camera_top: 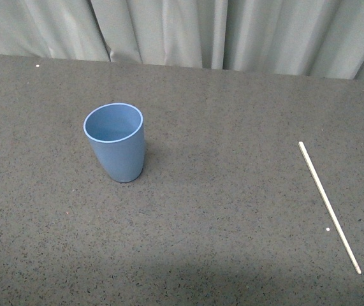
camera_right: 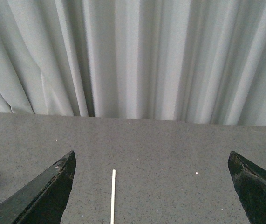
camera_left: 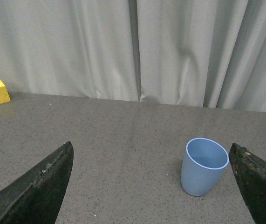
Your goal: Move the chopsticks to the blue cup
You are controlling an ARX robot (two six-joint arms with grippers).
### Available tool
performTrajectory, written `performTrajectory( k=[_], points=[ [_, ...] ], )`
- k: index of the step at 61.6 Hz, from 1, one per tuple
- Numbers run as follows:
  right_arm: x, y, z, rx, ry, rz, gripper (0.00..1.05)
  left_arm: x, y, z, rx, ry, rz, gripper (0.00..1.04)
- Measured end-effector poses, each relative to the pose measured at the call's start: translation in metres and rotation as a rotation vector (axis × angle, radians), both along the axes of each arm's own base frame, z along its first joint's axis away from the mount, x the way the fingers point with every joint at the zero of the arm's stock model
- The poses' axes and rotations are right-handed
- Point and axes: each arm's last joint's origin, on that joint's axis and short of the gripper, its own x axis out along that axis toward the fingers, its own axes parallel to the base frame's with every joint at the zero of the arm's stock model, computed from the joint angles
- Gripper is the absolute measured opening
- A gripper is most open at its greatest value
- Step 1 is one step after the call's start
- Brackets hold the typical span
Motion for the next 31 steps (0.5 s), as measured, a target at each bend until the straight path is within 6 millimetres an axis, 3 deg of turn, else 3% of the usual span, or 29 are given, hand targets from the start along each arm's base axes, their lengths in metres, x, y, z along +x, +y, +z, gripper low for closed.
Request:
performTrajectory(
  k=[31],
  points=[
    [0.0000, 0.0000, 0.0000, 0.000, 0.000, 0.000, 0.95, 0.0000, 0.0000, 0.0000, 0.000, 0.000, 0.000, 0.98]
  ],
)
